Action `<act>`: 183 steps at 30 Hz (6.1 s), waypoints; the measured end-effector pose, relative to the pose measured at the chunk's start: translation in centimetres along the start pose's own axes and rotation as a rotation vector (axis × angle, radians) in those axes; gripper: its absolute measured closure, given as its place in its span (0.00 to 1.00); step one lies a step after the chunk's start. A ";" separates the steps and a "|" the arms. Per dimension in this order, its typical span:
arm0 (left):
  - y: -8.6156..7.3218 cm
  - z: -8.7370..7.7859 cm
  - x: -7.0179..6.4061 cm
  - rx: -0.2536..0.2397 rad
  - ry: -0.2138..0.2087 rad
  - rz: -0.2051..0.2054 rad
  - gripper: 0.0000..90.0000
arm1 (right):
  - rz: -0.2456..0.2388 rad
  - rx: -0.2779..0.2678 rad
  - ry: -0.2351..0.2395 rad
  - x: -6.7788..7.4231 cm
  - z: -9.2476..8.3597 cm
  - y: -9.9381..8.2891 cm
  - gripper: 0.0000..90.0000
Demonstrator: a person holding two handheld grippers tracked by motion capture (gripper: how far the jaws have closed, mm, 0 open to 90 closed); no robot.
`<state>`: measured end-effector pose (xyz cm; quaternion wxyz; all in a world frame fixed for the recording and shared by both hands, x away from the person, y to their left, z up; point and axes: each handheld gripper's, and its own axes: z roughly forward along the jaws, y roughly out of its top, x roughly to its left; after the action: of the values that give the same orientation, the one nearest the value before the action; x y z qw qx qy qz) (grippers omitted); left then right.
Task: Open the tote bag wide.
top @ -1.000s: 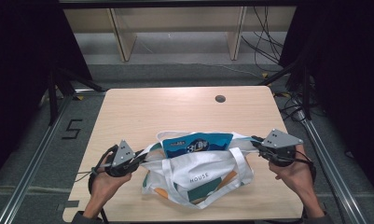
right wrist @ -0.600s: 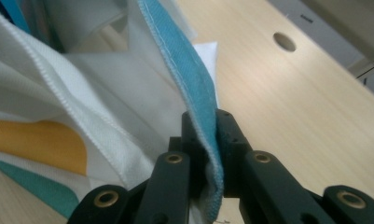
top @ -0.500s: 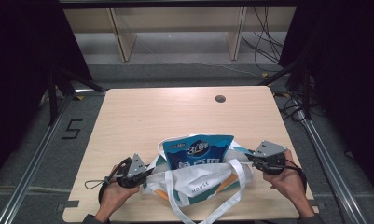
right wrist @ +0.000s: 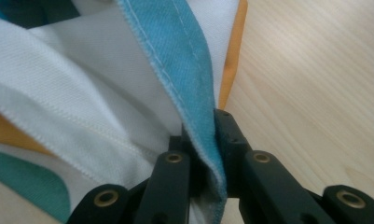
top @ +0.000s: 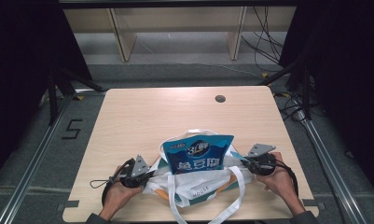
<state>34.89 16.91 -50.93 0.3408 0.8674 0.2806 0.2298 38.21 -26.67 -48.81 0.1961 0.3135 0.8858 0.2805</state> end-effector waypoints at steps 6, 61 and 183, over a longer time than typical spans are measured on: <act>0.3 1.5 1.3 -0.012 0.025 -0.023 0.94 | 0.024 -0.008 -0.025 -1.1 1.6 0.6 0.94; 7.0 6.5 10.2 -0.178 -0.023 -0.274 0.96 | -0.208 0.003 0.290 4.9 0.9 6.1 0.97; 6.3 1.8 1.0 -0.043 -0.137 -0.067 0.97 | 0.039 -0.232 -0.100 -4.1 2.0 8.7 0.94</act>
<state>38.74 12.90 -47.36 0.3853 0.8636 0.2807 0.1643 46.12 -23.04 -44.23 0.2696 0.3193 0.8303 0.3686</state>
